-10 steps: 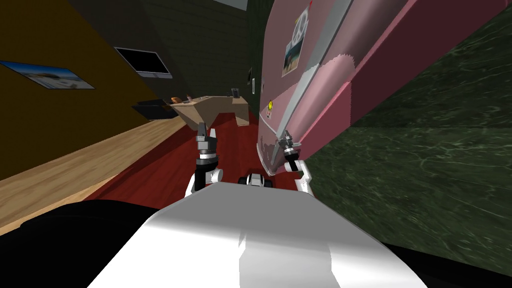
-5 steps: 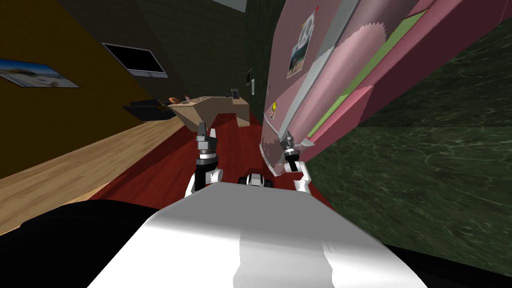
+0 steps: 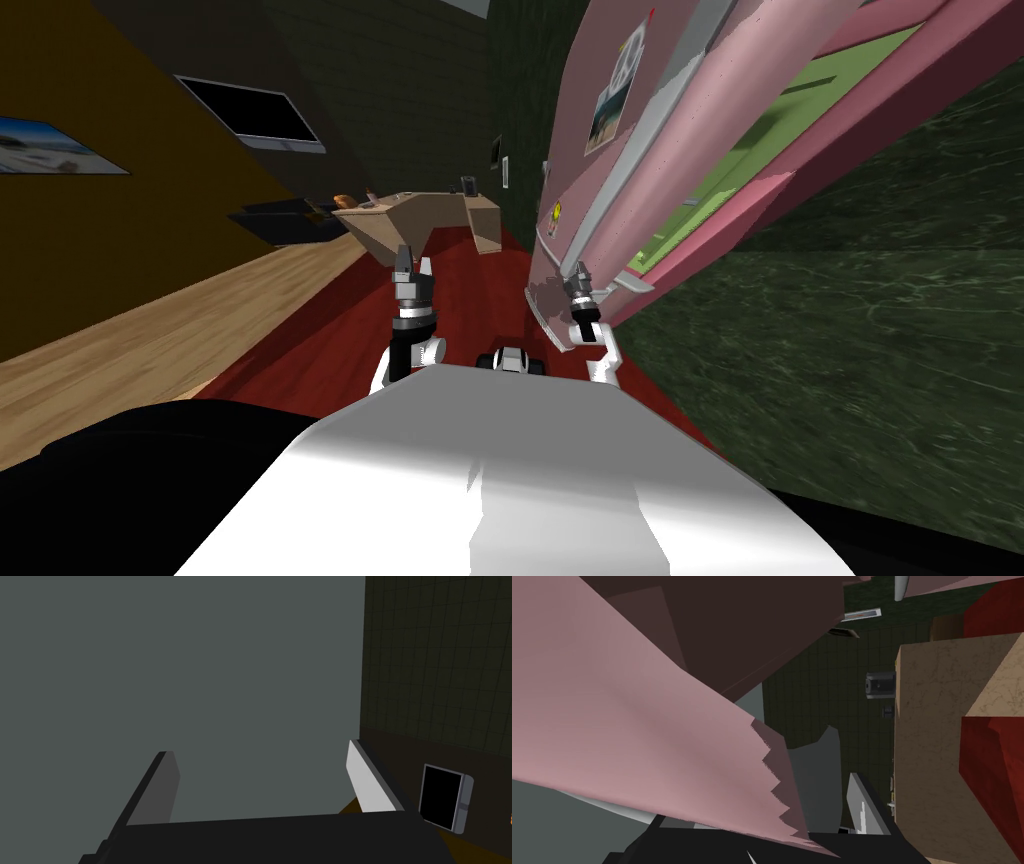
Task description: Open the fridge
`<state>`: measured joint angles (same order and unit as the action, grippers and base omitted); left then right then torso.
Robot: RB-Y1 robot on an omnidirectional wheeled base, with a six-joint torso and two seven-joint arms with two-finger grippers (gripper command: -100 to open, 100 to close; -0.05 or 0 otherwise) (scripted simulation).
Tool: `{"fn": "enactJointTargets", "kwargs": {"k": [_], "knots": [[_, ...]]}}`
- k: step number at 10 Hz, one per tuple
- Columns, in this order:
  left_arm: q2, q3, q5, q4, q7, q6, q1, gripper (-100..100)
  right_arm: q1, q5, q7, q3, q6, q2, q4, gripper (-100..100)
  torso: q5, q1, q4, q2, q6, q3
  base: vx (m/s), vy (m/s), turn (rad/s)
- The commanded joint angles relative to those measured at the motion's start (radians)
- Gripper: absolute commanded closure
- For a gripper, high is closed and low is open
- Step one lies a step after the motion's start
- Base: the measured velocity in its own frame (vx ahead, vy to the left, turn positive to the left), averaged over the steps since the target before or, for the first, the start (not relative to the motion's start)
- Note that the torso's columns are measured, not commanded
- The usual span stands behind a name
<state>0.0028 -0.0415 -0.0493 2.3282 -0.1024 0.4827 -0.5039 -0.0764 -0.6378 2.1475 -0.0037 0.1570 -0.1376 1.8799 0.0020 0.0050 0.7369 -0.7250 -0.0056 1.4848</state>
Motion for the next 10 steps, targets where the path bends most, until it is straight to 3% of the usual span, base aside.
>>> {"fn": "enactJointTargets", "kwargs": {"k": [1,4,6,10], "knots": [[0.0,0.0,0.0,0.0,0.0,0.0,0.0,0,0.003,-0.006,0.025,-0.017,-0.019,0.028,0.01,100,0.0,0.001,0.0,0.0,0.0,0.0,0.003,0.285,-0.047],[0.0,0.0,0.0,0.0,0.0,0.0,0.0,0,-0.01,-0.009,0.043,-0.04,-0.031,0.054,0.025,100,-0.003,-0.014,0.0,-0.011,0.003,-0.007,0.012,0.2,-0.069],[0.0,0.0,0.0,0.0,0.0,0.0,0.0,0,-0.016,-0.01,0.054,-0.056,-0.032,0.067,0.033,100,0.001,0.003,-0.001,-0.001,0.002,-0.001,0.106,0.322,-0.147],[0.0,0.0,0.0,0.0,0.0,0.0,0.0,0,-0.035,-0.014,0.086,-0.102,-0.038,0.105,0.056,100,0.0,-0.006,0.002,0.0,0.002,0.001,0.072,0.336,-0.1]]}}
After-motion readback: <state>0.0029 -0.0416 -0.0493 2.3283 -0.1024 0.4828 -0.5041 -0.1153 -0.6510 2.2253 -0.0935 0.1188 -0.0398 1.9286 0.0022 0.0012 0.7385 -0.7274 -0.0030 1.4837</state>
